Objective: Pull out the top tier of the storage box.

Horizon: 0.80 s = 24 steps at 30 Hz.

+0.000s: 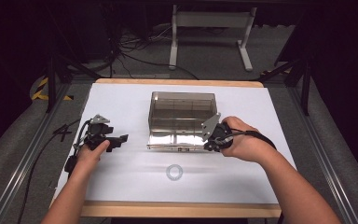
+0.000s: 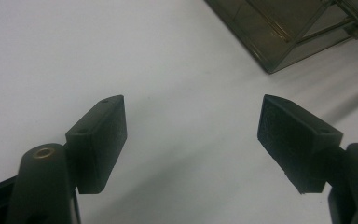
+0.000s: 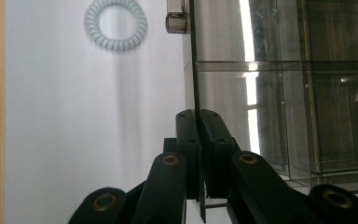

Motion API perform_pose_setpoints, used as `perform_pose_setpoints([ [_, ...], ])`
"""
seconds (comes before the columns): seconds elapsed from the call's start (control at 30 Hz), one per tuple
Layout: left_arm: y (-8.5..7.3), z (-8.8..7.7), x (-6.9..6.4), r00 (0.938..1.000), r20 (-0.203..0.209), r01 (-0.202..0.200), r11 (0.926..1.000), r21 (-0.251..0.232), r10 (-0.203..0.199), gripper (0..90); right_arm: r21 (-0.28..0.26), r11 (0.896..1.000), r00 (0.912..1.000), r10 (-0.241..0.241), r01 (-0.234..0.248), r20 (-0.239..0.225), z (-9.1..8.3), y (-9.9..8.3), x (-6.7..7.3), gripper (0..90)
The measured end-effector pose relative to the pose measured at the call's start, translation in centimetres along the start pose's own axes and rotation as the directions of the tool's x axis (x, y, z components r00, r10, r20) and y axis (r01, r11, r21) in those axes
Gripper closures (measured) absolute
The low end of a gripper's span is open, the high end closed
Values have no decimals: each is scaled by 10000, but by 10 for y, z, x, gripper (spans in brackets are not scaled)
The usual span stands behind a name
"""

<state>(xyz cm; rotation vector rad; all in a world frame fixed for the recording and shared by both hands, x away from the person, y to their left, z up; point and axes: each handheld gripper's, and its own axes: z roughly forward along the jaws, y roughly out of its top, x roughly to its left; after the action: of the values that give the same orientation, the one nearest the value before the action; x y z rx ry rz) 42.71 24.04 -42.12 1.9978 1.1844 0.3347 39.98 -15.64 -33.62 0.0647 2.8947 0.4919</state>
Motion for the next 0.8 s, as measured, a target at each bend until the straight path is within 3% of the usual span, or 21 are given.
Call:
perform_pose_setpoints([
  [0.5, 0, 0, 0, 10000, 31, -11, 10000, -1, 11, 248, 56, 10000, 10000, -29, 29, 45, 4, -2, 3, 881],
  [0.7, 0, 0, 1, 10000, 68, 8, 10000, 14, -8, 247, -53, 9997, 9997, 226, -226, 44, 3, -3, 3, 864],
  [0.8, 0, 0, 1, 10000, 74, 14, 10000, 25, -14, 248, -196, 9985, 9987, 504, -502, 123, 1, -3, 4, 815],
])
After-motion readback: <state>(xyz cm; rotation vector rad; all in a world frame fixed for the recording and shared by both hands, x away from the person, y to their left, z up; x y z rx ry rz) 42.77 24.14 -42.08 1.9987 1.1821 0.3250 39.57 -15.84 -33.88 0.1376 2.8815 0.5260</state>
